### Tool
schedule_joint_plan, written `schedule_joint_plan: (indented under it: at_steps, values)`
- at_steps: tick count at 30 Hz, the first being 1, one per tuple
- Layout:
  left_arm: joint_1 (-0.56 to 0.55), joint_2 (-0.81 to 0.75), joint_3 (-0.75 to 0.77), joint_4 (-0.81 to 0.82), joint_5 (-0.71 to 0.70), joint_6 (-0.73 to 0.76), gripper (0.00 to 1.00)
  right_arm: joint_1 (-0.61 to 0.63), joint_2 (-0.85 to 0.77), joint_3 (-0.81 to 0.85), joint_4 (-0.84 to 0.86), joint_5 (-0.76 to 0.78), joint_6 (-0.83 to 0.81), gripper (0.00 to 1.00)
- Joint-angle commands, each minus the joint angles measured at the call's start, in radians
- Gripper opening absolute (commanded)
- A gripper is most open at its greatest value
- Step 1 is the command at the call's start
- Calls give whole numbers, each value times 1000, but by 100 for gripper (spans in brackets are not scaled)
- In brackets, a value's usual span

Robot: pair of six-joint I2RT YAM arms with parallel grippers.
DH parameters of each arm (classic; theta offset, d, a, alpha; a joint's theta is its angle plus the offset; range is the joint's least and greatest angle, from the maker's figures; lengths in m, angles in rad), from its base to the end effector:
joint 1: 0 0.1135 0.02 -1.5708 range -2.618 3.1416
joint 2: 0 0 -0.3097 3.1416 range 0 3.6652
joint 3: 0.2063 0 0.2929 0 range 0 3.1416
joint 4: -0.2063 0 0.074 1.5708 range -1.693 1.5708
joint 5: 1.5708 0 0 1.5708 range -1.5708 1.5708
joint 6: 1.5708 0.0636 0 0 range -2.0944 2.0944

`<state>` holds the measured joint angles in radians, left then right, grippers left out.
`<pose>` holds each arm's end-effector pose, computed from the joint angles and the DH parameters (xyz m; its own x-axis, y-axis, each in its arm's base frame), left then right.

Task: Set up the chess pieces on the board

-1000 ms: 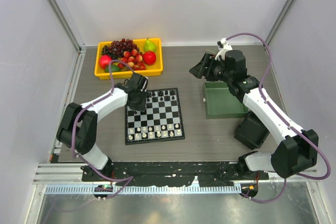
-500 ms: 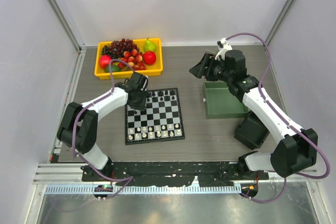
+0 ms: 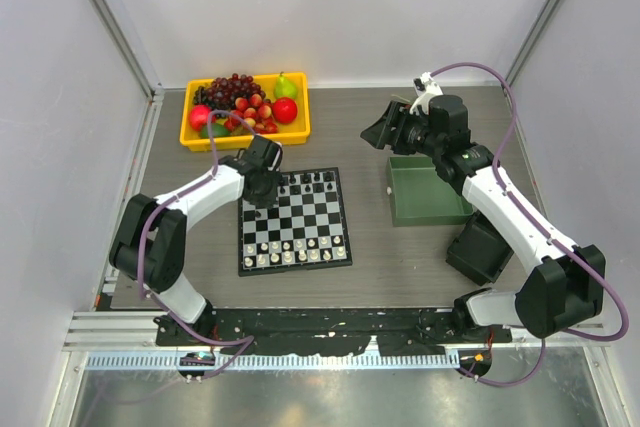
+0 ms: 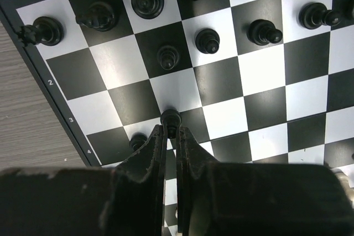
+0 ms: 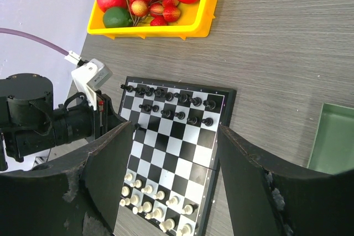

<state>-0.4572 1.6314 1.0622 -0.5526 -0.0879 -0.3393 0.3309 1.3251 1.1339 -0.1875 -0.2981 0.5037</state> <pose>0.3364 -0.1593 0.1949 -0.8972 0.0719 -0.4356 0.1134 0.9911 -0.0699 0.3370 0.1355 0.3685 -0.5807 0.2884 -0.7613 -0.3293 0.7721 0.5436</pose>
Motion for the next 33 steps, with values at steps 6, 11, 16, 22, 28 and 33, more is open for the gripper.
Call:
schedule_joint_plan:
  at_steps: [6,11,16,22,28,33]
  values:
    - [34,-36,61,-3,-46,9,9,-9,-6,6,39,-13,-1,69]
    - [64,-19,90,-13,-53,25,9,-9,-7,4,39,-13,-1,69]
    - [83,7,122,-23,-56,42,9,-12,-1,4,39,-15,-4,69]
    - [92,50,143,-18,-55,46,9,-15,8,6,39,-16,1,69]
    - [94,82,147,-7,-44,45,8,-18,9,7,39,-16,-2,69]
    - [94,94,145,2,-50,40,8,-20,13,9,39,-21,-2,69]
